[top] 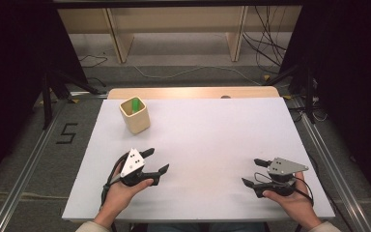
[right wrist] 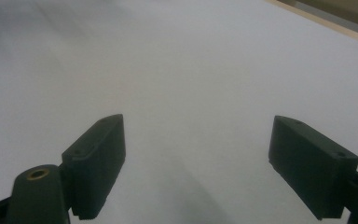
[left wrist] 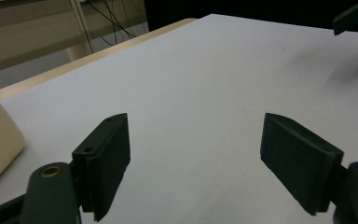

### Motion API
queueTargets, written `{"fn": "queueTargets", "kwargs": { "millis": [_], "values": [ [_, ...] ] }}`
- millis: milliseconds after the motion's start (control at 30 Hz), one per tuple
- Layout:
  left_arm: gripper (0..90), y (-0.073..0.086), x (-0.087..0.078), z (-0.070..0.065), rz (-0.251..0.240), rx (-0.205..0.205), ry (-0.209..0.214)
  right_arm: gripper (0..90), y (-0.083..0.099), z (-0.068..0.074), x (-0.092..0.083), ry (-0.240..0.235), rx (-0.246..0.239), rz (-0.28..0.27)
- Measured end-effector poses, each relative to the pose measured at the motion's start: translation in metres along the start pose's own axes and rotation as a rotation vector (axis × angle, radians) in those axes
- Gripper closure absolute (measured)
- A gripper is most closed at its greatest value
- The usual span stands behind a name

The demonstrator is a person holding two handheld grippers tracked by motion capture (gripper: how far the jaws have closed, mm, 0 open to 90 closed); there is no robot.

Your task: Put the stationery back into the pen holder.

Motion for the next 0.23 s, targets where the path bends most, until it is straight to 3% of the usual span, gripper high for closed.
{"fn": "queueTargets", "kwargs": {
  "millis": [233],
  "values": [
    [23.9, 0.0049, 0.0016, -0.0059, 0.026, 0.011, 0.015, 19.4, 0.0036, -0.0002, -0.0035, -0.001, 0.005, 0.002]
  ]
}}
Point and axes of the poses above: each handheld gripper's, and its own axes: x roughly forward along the jaws, y roughly out of its underside, z roughly to its left, the point moved 2 cm from there along x, roughly forward along the jaws, and after that the axes turned 14 degrees about -x, right-handed, at the moved point
